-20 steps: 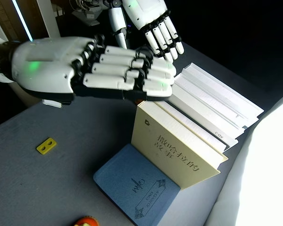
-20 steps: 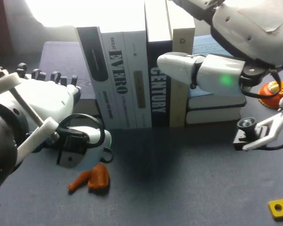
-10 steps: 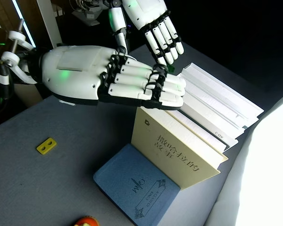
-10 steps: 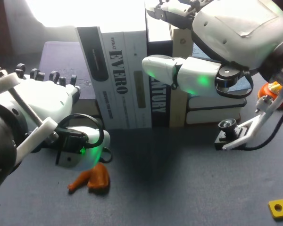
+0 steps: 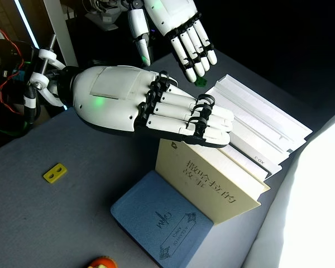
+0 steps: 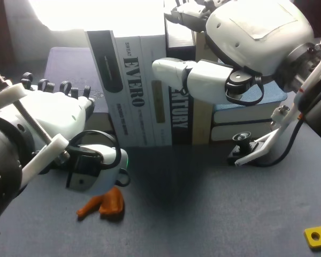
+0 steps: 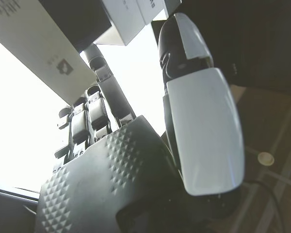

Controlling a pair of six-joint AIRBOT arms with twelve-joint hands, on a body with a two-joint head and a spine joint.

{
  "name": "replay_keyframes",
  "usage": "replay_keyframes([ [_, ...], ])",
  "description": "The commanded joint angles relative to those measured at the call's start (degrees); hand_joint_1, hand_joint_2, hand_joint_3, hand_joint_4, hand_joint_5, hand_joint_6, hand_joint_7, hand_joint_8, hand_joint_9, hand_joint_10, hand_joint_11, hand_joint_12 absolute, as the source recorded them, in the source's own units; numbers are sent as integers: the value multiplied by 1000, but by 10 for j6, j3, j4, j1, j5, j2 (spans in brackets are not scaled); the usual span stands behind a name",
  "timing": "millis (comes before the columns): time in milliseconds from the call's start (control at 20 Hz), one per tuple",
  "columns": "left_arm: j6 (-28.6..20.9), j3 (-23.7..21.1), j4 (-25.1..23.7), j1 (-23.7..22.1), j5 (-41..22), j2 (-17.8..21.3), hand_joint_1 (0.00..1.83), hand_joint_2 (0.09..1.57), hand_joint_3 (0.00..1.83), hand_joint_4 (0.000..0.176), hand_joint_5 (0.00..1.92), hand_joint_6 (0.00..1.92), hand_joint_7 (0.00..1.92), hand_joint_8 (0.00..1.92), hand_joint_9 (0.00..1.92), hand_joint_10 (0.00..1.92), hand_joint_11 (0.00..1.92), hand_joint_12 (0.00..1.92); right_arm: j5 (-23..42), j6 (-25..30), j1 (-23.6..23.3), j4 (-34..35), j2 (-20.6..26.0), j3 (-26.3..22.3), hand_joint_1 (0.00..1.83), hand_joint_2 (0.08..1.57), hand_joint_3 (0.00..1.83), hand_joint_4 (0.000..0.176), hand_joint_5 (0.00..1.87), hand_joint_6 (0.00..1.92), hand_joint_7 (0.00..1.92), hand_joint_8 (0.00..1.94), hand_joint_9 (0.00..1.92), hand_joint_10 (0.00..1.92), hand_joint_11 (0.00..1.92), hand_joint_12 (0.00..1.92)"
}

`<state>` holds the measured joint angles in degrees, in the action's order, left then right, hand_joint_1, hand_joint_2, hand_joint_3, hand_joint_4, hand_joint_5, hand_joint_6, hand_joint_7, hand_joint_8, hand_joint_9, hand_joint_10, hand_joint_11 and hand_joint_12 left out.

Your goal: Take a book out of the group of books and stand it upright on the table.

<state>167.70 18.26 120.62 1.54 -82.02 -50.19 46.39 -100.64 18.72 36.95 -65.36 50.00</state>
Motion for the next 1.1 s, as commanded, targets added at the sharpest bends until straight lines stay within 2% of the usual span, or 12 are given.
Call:
replay_keyframes([
  [0,-1,-1,-52,-5,-1,0,13,1362,0,4,40,4,49,2,49,0,0,0,54,-3,-5,-27,1,-5,0,1179,4,0,465,87,46,9,0,0,0,0],
  [350,-1,0,-52,-5,-1,0,4,1374,2,3,44,2,29,0,29,0,0,0,43,-38,-1,23,2,-24,0,1189,6,0,452,69,44,6,0,0,0,0],
  [450,-2,-1,-52,-5,-1,0,51,1369,0,0,55,8,41,5,35,5,0,0,43,-44,0,37,4,-33,0,1185,4,0,459,68,51,8,0,0,0,0],
  [750,-2,-1,-52,-5,-1,0,68,1367,0,3,68,8,48,8,48,10,0,0,44,-54,0,38,20,-70,0,1190,5,0,477,68,60,8,0,0,0,0],
  [1050,-3,-1,-52,-5,-1,0,0,1376,2,7,42,2,22,6,15,6,0,0,47,-83,8,40,31,-99,0,1182,1,0,499,66,48,3,0,0,0,0],
])
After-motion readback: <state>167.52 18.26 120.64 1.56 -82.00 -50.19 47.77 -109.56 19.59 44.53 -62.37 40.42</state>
